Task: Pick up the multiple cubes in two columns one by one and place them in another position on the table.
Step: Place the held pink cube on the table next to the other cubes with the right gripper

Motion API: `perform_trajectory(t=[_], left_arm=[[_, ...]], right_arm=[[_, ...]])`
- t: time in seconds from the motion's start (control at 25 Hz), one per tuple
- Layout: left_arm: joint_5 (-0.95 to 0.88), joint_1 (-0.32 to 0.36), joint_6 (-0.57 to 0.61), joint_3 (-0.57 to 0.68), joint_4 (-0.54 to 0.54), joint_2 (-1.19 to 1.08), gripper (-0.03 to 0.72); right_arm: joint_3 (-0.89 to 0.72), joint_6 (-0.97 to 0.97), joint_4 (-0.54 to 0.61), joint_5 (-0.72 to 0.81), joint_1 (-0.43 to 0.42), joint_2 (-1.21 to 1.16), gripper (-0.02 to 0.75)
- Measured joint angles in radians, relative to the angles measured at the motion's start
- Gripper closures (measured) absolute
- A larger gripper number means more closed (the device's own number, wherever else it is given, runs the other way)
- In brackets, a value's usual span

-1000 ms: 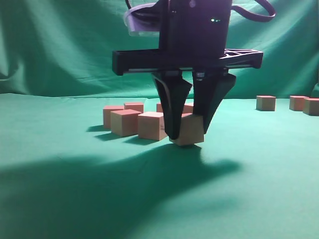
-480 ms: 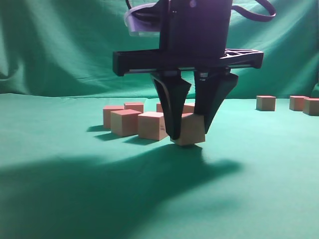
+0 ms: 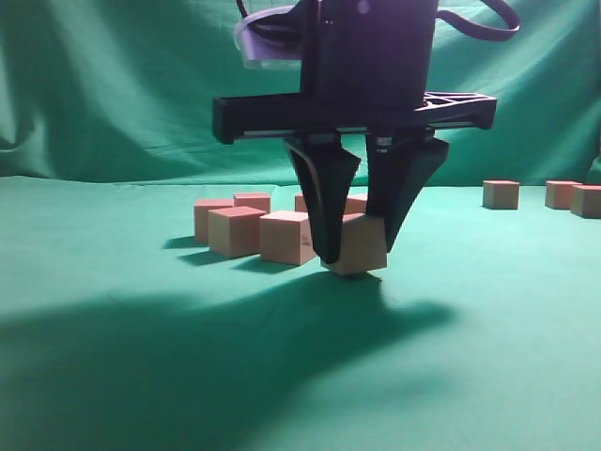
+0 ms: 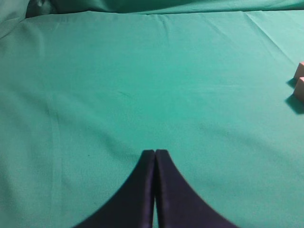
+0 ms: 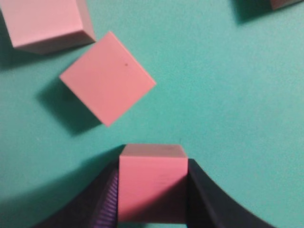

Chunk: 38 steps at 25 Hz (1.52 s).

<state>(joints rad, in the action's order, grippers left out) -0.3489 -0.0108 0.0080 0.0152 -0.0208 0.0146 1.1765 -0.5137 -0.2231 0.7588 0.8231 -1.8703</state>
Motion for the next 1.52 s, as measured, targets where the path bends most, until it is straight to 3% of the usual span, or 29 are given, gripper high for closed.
perform_trajectory(t=[0.2, 0.28, 0.6, 0.84, 0.96, 1.0, 1.28, 1.52], left_arm=[[0.000, 0.000, 0.000, 0.000, 0.000, 0.000, 0.688], [0.000, 0.000, 0.000, 0.000, 0.000, 0.000, 0.688], [0.000, 0.000, 0.000, 0.000, 0.000, 0.000, 0.688], [0.000, 0.000, 0.000, 0.000, 0.000, 0.000, 0.688], [0.000, 0.000, 0.000, 0.000, 0.000, 0.000, 0.688], [0.000, 0.000, 0.000, 0.000, 0.000, 0.000, 0.688], [0.000, 0.000, 0.000, 0.000, 0.000, 0.000, 0.688], [0.000, 0.000, 0.000, 0.000, 0.000, 0.000, 0.688]], right_arm=[[0.000, 0.000, 0.000, 0.000, 0.000, 0.000, 0.470], [0.000, 0.000, 0.000, 0.001, 0.000, 0.000, 0.415], [0.000, 0.000, 0.000, 0.002, 0.000, 0.000, 0.420], [0.000, 0.000, 0.000, 0.002, 0.000, 0.000, 0.109], [0.000, 0.000, 0.000, 0.002, 0.000, 0.000, 0.094], [0.000, 0.000, 0.000, 0.005, 0.000, 0.004, 0.054], [0.127, 0.032, -0.027, 0.164, 0.000, 0.123, 0.069], [0.258, 0.105, -0.162, 0.345, 0.000, 0.231, 0.069]])
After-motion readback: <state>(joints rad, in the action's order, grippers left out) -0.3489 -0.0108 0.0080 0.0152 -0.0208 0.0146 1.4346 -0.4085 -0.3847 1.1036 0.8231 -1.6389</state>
